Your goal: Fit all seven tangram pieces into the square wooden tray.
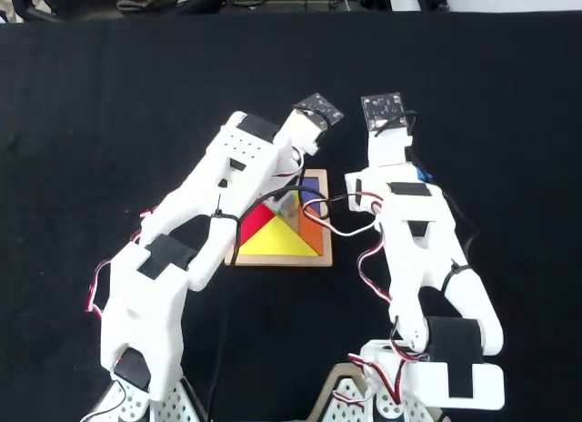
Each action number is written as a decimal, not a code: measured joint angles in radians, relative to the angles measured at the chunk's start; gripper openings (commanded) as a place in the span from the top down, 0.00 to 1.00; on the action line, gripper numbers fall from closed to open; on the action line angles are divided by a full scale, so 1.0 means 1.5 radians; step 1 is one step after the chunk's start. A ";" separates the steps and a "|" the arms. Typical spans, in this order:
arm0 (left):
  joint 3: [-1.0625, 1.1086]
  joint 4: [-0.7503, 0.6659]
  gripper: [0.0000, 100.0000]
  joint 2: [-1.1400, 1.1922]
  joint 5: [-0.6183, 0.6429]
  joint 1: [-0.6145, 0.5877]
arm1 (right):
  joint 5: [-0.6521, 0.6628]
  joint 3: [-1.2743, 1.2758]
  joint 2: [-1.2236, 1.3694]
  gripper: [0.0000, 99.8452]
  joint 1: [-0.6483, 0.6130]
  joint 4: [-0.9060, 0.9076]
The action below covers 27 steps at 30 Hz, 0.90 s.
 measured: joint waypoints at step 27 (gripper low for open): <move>0.000 -0.030 0.70 0.000 -0.030 -0.036 | 0.000 0.000 0.000 0.99 0.000 0.000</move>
